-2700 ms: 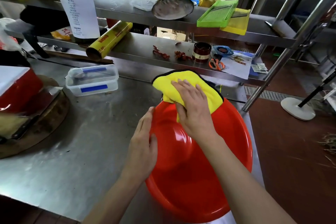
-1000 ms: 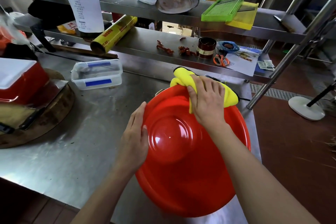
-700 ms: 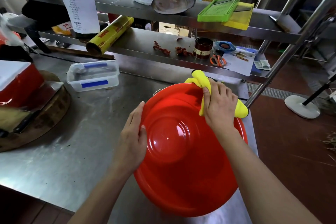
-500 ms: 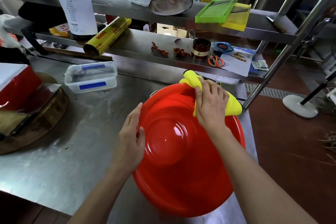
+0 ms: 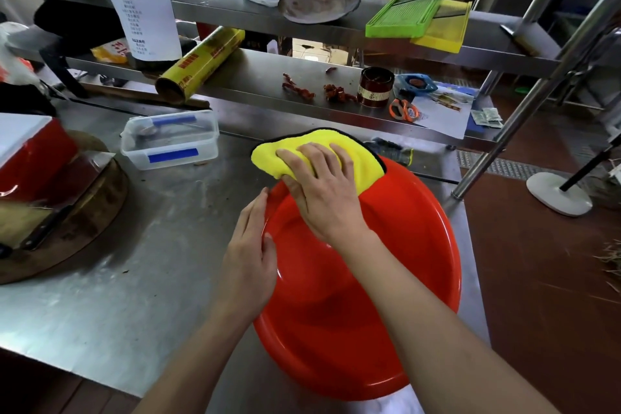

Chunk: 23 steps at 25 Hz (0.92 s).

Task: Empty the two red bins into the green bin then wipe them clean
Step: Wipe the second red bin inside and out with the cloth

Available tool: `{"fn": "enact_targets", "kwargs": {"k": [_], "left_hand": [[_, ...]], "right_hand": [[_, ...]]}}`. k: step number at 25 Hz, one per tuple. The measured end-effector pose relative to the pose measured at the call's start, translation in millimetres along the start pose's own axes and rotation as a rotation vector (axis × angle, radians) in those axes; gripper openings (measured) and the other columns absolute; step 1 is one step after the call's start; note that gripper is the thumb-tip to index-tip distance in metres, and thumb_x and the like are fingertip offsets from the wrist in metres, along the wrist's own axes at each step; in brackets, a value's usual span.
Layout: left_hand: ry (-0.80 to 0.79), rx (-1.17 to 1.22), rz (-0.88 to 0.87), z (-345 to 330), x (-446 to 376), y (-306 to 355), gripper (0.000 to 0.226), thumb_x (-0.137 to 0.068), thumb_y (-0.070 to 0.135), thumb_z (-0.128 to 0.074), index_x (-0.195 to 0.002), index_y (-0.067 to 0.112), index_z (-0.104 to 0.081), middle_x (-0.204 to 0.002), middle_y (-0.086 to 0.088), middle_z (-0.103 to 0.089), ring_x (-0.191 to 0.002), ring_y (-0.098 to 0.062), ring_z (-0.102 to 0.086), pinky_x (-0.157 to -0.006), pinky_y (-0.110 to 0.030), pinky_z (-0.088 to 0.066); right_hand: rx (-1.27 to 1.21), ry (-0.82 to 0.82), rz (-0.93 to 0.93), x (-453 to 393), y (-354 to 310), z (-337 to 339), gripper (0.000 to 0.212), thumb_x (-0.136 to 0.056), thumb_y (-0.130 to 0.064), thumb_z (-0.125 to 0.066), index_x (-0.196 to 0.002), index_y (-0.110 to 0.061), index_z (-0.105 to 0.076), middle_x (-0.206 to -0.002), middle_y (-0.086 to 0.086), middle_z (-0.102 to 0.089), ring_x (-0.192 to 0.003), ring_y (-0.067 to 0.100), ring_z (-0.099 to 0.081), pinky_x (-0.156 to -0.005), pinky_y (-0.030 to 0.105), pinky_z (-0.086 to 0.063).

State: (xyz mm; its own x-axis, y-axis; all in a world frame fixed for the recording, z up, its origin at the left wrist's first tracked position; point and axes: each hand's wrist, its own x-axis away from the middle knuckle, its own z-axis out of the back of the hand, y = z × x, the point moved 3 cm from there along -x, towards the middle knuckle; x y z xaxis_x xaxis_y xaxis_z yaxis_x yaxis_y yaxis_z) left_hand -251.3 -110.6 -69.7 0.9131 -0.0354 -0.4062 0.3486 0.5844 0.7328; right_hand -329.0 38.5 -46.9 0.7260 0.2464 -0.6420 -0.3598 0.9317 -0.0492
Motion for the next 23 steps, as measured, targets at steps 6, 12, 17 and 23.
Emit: {"fn": "enact_targets", "kwargs": {"k": [6,12,17,23], "left_hand": [[0.019,-0.049,0.045,6.1,0.7,-10.2,0.063,-0.101,0.0,-0.05,-0.159,0.016,-0.029,-0.156,0.0,-0.04,-0.136,0.005,-0.031,-0.104,0.005,-0.02],[0.066,-0.021,0.127,8.4,-4.4,-17.4,0.063,-0.099,-0.006,-0.05,-0.157,0.01,-0.031,-0.155,-0.008,-0.042,-0.133,0.006,-0.028,-0.104,0.003,-0.018],[0.065,-0.018,0.143,5.4,-6.8,-17.3,0.064,-0.099,-0.004,-0.05,-0.158,0.014,-0.032,-0.155,-0.007,-0.042,-0.137,-0.005,-0.036,-0.114,-0.027,-0.03],[0.019,-0.022,0.136,6.2,-10.3,-17.6,0.065,-0.1,-0.001,-0.05,-0.159,0.016,-0.029,-0.157,-0.007,-0.039,-0.137,-0.005,-0.034,-0.112,-0.029,-0.029]], "right_hand": [[0.124,0.008,-0.239,12.3,67.6,6.6,0.044,-0.108,-0.041,-0.038,-0.15,-0.031,-0.045,-0.136,0.004,-0.055,-0.126,0.026,-0.049,-0.111,0.046,-0.033],[0.153,-0.138,-0.425,54.3,116.7,17.5,0.048,-0.109,-0.042,-0.033,-0.156,-0.032,-0.033,-0.142,0.007,-0.05,-0.124,0.03,-0.051,-0.095,0.047,-0.042],[0.192,-0.181,-0.53,101.3,129.5,32.1,0.05,-0.108,-0.042,-0.03,-0.157,-0.033,-0.032,-0.147,0.01,-0.047,-0.125,0.033,-0.048,-0.09,0.049,-0.047],[0.232,-0.181,-0.611,162.7,114.6,50.5,0.051,-0.104,-0.043,-0.032,-0.154,-0.035,-0.036,-0.148,0.012,-0.041,-0.118,0.032,-0.049,-0.088,0.045,-0.05]]}}
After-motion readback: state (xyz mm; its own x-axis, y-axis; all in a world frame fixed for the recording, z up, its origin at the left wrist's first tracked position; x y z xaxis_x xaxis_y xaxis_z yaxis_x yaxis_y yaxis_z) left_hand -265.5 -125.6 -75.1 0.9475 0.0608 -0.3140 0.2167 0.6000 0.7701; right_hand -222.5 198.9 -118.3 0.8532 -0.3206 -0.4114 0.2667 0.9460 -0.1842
